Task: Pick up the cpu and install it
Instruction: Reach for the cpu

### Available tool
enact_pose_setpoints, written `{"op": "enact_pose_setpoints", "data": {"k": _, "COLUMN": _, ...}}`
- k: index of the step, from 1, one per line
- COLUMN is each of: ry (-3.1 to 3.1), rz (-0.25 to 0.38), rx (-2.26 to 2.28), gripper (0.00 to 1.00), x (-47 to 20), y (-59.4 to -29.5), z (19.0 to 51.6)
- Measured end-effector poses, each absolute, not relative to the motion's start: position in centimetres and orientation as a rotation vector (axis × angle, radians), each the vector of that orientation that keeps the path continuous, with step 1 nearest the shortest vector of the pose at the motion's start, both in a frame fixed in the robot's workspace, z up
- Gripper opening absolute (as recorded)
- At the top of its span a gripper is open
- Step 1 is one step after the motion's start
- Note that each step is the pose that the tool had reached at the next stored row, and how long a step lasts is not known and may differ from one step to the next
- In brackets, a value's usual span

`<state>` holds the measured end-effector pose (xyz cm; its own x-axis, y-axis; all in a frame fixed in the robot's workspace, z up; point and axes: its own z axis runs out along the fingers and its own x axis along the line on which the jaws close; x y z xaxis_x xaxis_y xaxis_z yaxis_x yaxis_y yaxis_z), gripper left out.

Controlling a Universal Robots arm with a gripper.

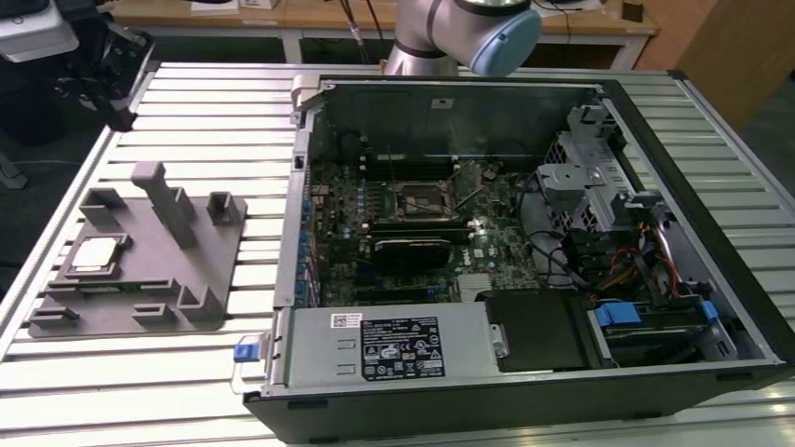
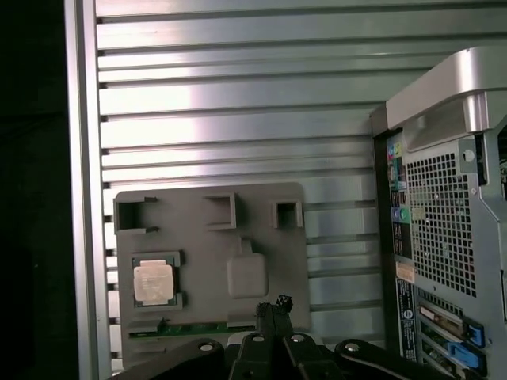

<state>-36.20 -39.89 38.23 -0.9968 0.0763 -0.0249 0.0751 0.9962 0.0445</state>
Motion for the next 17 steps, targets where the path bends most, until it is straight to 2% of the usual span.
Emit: {"op": "enact_pose_setpoints", "data": {"k": 17, "ry": 3.112, "rz": 0.068, "rx": 0.118, "gripper": 0.11, "x": -39.1, "y": -39.9, "z": 37.7}}
